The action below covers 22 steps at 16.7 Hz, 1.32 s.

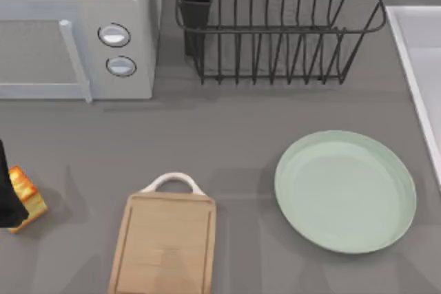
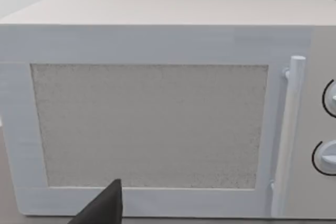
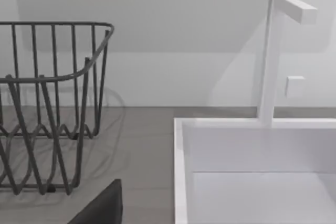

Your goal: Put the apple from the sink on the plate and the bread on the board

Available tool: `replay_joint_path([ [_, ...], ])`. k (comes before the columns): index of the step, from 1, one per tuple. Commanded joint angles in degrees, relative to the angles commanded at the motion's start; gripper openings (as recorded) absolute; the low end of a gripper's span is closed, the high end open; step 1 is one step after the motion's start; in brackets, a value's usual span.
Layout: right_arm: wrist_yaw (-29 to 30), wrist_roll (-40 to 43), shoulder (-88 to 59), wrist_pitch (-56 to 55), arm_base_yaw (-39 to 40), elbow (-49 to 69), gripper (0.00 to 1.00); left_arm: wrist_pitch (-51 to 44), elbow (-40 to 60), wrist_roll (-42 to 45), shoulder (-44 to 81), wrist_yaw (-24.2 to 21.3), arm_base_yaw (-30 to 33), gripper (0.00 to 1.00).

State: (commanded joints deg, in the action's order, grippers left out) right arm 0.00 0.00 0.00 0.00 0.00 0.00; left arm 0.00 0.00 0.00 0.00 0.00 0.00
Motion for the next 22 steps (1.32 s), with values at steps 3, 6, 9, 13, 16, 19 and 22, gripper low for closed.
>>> replay_joint_path([
  [3,0.0,0.3,-1.6,0.9,-0.2,1.3,1.0,0.0,0.0,0.0,0.0,0.0,0.0,1.0],
  [6,-0.1,1.2,-8.3,4.3,-1.1,6.6,1.0,0.0,0.0,0.0,0.0,0.0,0.0,1.0],
  [9,-0.1,2.8,-19.3,9.9,-2.6,15.3,1.0,0.0,0.0,0.0,0.0,0.0,0.0,1.0],
  [13,-0.2,5.6,-38.9,19.8,-5.3,30.7,1.0,0.0,0.0,0.0,0.0,0.0,0.0,1.0],
  [16,-0.2,8.0,-55.9,28.3,-7.7,43.9,1.0,0.0,0.0,0.0,0.0,0.0,0.0,1.0],
  [19,-0.1,10.3,-73.3,37.0,-10.2,57.7,1.0,0.0,0.0,0.0,0.0,0.0,0.0,1.0],
  [22,-0.1,12.5,-89.9,45.5,-12.7,70.9,1.0,0.0,0.0,0.0,0.0,0.0,0.0,1.0],
])
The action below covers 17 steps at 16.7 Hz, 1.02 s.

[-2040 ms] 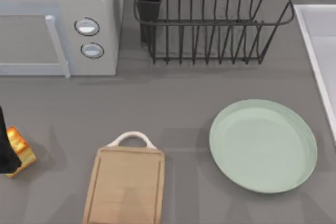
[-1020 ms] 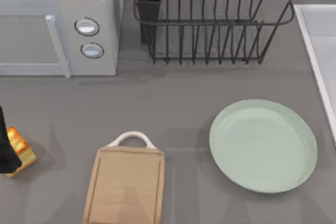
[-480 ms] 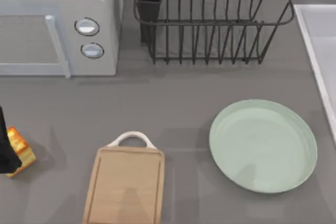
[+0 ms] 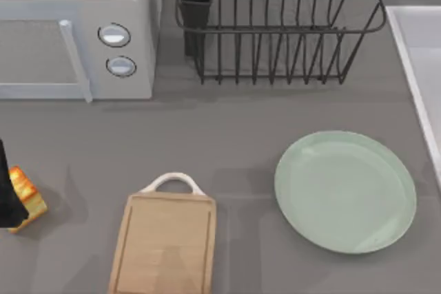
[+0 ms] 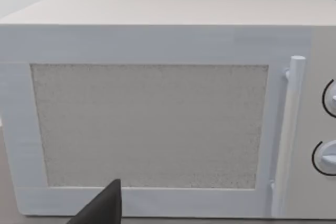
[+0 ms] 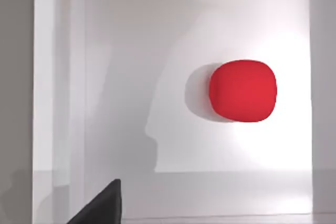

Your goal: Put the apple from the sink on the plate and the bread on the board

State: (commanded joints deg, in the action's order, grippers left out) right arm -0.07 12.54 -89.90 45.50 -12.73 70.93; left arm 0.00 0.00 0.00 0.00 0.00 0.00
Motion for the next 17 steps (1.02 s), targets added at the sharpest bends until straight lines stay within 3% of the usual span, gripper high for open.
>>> replay_joint_path([
  [8,0.2,4.1,-31.8,15.9,-4.8,25.0,1.0,0.0,0.0,0.0,0.0,0.0,0.0,1.0],
  [17,0.2,4.5,-35.8,17.5,-5.2,27.8,1.0,0.0,0.0,0.0,0.0,0.0,0.0,1.0],
])
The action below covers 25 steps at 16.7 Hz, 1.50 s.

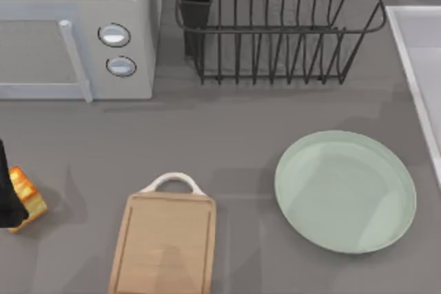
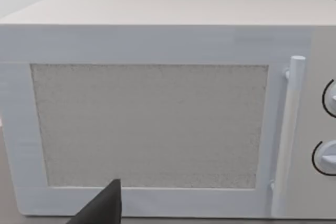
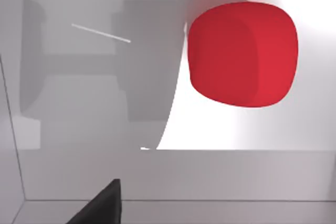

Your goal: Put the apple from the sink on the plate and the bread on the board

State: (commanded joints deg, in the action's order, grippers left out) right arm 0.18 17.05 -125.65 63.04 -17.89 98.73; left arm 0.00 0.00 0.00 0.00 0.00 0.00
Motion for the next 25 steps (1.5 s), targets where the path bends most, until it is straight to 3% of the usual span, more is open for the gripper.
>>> replay_joint_path([
  [10,0.1,-0.2,-13.8,-24.3,-0.2,-9.9,1.0,0.0,0.0,0.0,0.0,0.0,0.0,1.0],
  [16,0.2,-0.2,-15.3,-26.2,-0.2,-10.9,1.0,0.0,0.0,0.0,0.0,0.0,0.0,1.0],
  [25,0.2,-0.2,-15.3,-26.2,-0.2,-10.9,0.32,0.0,0.0,0.0,0.0,0.0,0.0,1.0],
])
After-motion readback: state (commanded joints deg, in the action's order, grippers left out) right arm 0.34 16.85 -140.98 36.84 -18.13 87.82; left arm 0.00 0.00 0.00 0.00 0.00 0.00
